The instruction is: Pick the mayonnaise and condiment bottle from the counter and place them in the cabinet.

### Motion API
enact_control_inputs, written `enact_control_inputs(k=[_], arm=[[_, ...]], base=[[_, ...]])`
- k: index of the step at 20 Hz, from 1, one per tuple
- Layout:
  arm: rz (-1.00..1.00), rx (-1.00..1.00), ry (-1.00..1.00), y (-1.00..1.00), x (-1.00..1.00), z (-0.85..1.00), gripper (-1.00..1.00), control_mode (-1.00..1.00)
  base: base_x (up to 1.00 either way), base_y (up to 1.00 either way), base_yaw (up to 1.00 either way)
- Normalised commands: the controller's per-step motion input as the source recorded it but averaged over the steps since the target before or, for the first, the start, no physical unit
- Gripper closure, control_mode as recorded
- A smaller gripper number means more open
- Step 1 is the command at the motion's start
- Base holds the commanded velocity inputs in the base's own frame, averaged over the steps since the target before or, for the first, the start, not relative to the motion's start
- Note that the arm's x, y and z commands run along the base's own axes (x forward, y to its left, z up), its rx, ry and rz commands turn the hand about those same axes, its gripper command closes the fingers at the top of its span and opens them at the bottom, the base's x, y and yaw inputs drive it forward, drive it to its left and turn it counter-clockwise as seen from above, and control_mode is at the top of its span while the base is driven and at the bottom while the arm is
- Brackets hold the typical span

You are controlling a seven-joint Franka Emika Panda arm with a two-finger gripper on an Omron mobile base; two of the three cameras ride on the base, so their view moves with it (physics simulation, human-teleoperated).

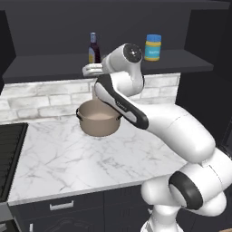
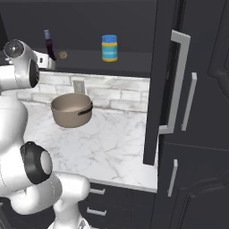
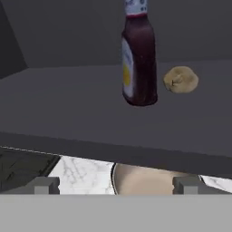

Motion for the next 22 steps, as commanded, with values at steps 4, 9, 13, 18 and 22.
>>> enact_control_inputs(k=[4, 9, 13, 18, 22], arm=[[0.0, 0.0, 0.01, -0.05, -0.56, -0.75, -1.0, -1.0], [0.0, 0.0, 0.02, -0.26, -0.54, -0.83, -1.0, -1.0], [0.0, 0.0, 0.03, -0.27, -0.5, -0.93, -1.0, -1.0], [0.0, 0.0, 0.03, -0.33, -0.5, -0.96, -1.0, -1.0], [0.01, 0.0, 0.0, -0.35, -0.57, -0.95, -1.0, -1.0]], base=[[0.0, 0.0, 0.0], [0.0, 0.0, 0.0], [0.0, 0.0, 0.0], [0.0, 0.0, 0.0], [0.0, 0.0, 0.0]])
